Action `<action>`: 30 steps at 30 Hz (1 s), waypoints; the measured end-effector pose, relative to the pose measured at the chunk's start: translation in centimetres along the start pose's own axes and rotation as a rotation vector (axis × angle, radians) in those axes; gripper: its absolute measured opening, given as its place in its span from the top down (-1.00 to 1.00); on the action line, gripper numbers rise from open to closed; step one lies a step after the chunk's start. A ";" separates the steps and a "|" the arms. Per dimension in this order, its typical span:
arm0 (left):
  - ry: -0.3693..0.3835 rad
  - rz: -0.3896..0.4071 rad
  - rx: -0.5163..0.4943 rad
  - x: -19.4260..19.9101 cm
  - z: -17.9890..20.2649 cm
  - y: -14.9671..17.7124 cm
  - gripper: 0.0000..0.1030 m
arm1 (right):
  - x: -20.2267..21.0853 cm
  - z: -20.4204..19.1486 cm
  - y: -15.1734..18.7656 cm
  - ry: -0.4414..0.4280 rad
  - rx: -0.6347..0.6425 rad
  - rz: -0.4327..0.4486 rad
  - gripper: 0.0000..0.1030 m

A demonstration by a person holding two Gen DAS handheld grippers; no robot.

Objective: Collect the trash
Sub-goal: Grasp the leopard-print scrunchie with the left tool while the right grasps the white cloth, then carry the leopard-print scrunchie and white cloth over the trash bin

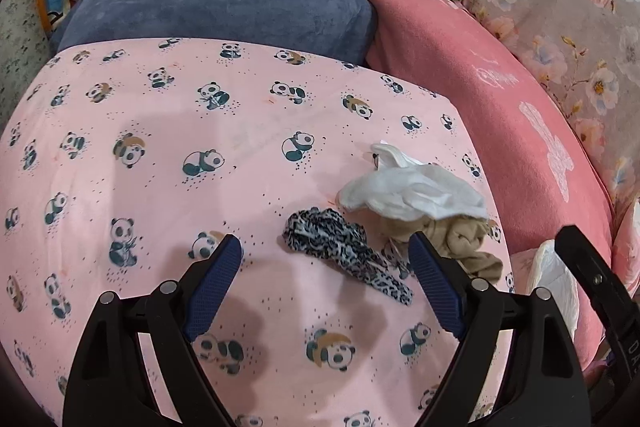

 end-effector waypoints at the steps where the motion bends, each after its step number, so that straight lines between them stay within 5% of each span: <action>1: 0.001 -0.004 -0.001 -0.3 0.0 -0.1 -0.57 | -0.6 -0.2 -0.2 -0.004 -0.001 -0.005 0.07; 8: 0.021 -0.054 0.005 -2.3 -0.2 -0.2 -0.30 | -4.9 -1.0 -0.4 -0.021 -0.004 -0.079 0.26; 13: 0.038 -0.094 0.006 -3.3 -0.4 0.6 0.06 | -6.0 -1.3 0.7 -0.031 0.016 -0.127 0.72; 16: 0.041 -0.098 0.006 -3.4 -0.7 0.8 0.20 | -5.7 -1.6 1.7 -0.046 0.026 -0.140 0.84; 21: 0.048 -0.096 -0.014 -2.7 -0.5 1.3 0.44 | -4.4 -2.1 2.8 -0.063 0.029 -0.121 0.87; 30: 0.079 -0.050 -0.046 0.8 0.9 2.0 0.53 | 1.4 -2.5 1.5 -0.062 0.026 -0.001 0.88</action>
Point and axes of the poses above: each gripper's, at about its wrist camera, not at the fingertips, and x roughly against the way its jaws point, z to its right, y to its underside, the point moved 9 cm from there along -x, roughly the way its jaws point, and after that the axes turned 12 degrees about x, right-handed, at the moved point
